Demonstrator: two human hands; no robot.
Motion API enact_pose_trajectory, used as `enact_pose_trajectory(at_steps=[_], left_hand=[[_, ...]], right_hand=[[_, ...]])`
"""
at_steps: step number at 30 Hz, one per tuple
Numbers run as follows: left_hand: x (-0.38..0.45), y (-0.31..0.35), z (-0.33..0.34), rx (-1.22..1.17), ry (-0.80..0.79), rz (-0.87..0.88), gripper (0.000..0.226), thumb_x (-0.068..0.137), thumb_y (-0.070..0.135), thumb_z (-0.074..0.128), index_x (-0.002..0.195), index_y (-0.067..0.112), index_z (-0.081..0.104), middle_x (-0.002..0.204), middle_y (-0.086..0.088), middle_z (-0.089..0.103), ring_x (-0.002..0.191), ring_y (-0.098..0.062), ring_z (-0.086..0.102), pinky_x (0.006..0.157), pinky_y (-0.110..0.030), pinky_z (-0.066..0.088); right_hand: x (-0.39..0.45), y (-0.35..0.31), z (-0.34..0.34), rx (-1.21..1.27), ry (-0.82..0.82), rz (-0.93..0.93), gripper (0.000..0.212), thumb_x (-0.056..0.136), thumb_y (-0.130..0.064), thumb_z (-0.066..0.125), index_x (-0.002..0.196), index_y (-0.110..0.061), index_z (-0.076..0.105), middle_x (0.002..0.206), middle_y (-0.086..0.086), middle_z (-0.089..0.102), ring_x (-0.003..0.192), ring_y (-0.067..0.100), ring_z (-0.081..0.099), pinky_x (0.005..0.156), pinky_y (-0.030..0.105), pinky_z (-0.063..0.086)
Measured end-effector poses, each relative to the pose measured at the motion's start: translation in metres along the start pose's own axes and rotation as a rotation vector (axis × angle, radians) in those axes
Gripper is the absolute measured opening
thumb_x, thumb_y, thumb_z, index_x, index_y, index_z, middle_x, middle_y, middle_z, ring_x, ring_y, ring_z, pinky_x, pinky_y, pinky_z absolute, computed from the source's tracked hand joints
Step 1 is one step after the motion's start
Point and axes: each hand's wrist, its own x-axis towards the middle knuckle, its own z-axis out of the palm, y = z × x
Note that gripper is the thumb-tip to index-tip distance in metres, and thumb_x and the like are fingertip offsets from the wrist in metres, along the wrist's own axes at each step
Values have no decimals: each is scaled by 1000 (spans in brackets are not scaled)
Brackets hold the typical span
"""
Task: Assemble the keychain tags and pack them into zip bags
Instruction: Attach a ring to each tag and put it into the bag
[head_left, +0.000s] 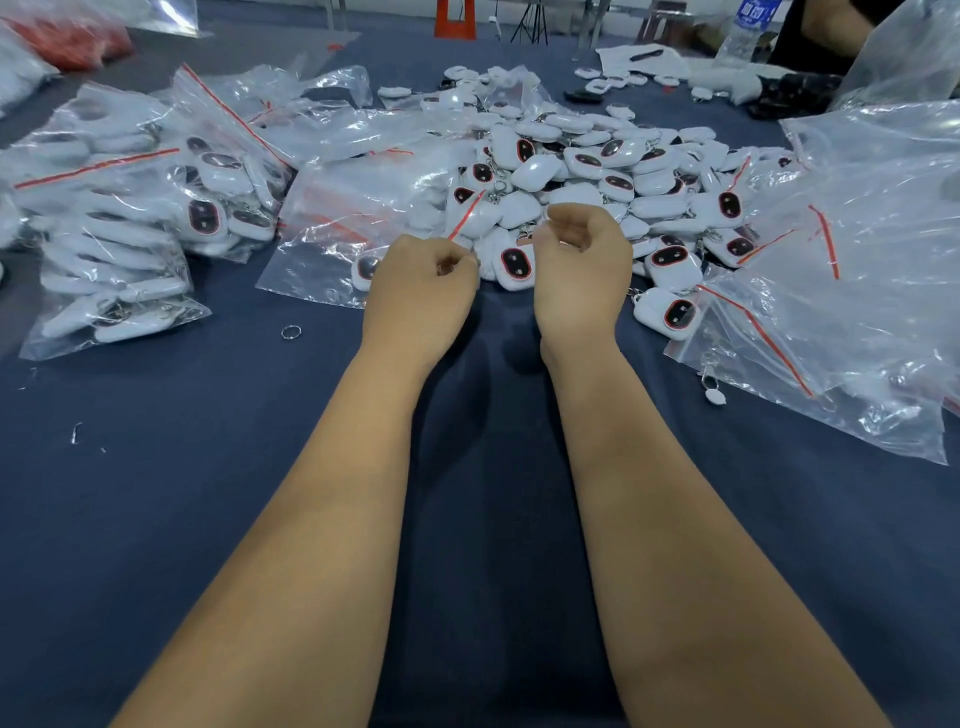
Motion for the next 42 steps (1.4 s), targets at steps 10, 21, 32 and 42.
enact_pose_trajectory(at_steps=[10, 21, 32, 42], left_hand=[[0, 1, -1, -114, -29, -20, 33, 92, 35, 61, 64, 17, 62, 48, 15, 46, 48, -2, 40, 47, -12, 31], [7, -3, -1, -270, 100, -56, 12, 97, 21, 55, 97, 21, 67, 84, 8, 63, 78, -11, 56, 82, -32, 51], [-1, 2, -4, -307, -7, -94, 15, 83, 23, 60, 80, 33, 71, 62, 15, 61, 55, -4, 49, 55, -27, 37], [-1, 3, -4, -284, -22, -94, 11, 76, 30, 59, 77, 34, 70, 69, 10, 64, 58, -8, 50, 55, -28, 37]], right_hand=[[-1, 2, 5, 267, -239, 221, 19, 94, -3, 59, 109, -13, 63, 97, -2, 65, 86, 3, 60, 79, 11, 49], [-4, 4, 6, 151, -548, 196, 42, 80, 18, 50, 104, -14, 63, 86, 5, 71, 61, 5, 62, 57, 17, 46], [-8, 1, 8, 180, -428, 212, 38, 77, 18, 50, 97, -11, 65, 79, 6, 69, 48, 1, 54, 48, 14, 42], [-6, 6, 11, 172, -426, 209, 30, 80, 14, 58, 96, -11, 64, 89, 19, 70, 73, 25, 65, 70, 33, 54]])
